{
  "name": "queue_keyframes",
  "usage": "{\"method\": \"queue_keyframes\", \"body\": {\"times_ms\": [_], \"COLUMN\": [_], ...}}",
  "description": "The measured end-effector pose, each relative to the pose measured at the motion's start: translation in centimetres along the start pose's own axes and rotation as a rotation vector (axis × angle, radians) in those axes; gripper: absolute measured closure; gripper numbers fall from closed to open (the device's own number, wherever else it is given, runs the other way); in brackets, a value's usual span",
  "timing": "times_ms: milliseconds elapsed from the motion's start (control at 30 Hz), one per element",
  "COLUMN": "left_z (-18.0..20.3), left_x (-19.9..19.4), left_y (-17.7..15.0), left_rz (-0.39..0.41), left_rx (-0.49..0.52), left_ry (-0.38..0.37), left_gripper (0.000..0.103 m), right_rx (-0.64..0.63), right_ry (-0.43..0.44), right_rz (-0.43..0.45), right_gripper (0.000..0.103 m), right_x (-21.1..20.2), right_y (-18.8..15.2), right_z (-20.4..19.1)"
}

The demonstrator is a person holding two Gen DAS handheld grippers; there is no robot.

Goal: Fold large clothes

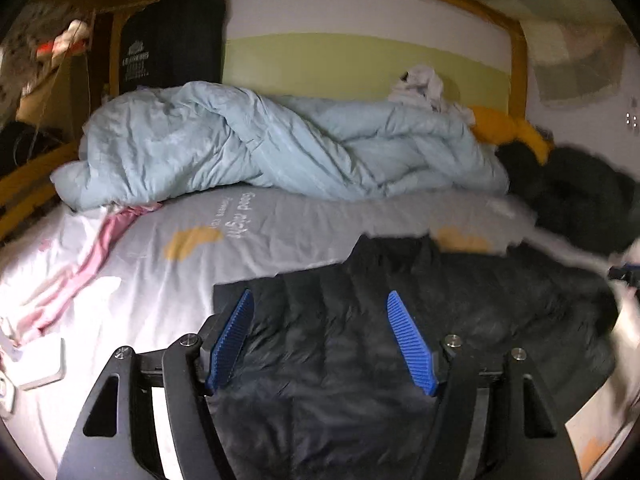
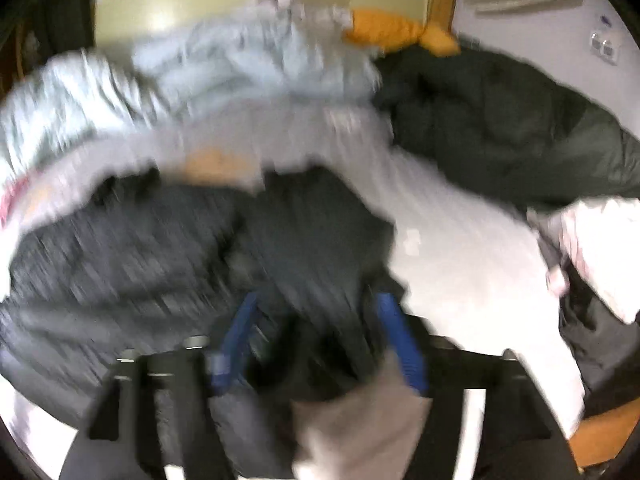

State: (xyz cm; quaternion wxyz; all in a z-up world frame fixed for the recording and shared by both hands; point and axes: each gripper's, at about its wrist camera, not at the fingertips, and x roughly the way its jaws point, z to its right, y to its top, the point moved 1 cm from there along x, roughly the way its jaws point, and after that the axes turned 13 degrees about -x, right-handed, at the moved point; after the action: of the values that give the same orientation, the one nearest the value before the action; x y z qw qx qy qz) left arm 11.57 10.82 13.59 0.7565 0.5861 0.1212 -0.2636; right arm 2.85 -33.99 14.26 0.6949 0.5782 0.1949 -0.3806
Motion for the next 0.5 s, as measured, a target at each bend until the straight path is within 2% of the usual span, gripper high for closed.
{"method": "queue_keyframes", "body": {"times_ms": [67,133,267,333,400,500], "left_z": [-0.2,-0.3,-1.2,-2.4,-3.7,-5.0], "left_x": [0.0,0.4,2.0,3.0,4.0,5.2], "left_y": [0.7,0.4,-1.8,-2.5,-2.5,-2.4], "left_rz": [0.006,0.003,-0.024,-0.051,-0.090,-0.147], "left_rx": [-0.046,-0.051,0.025,0.032,-0.017,-0.077], "left_ry": [-0.021,-0.016,0.067,0.104,0.109,0.081], "left_gripper": [0.035,0.035,0.035,0.035,0.035,0.035], "right_rx": [-0.030,-0.067,-0.087,-0.098,-0.121,-0.168], "right_ry": [0.011,0.039,0.044,0.063,0.010,-0.059], "right_rz": [0.034,0.027,-0.094,-0.129,-0.173,-0.245], "right_gripper": [0.031,0.031,0.031,0.031,0.031,0.042], "right_x": [-0.3,0.8,5.8,8.2,10.4,13.6], "right_y": [2.3,4.6,7.0,7.3,7.0,6.8], "right_z": [-1.2,-2.6,-4.8,-5.9,-6.6,-7.1]}}
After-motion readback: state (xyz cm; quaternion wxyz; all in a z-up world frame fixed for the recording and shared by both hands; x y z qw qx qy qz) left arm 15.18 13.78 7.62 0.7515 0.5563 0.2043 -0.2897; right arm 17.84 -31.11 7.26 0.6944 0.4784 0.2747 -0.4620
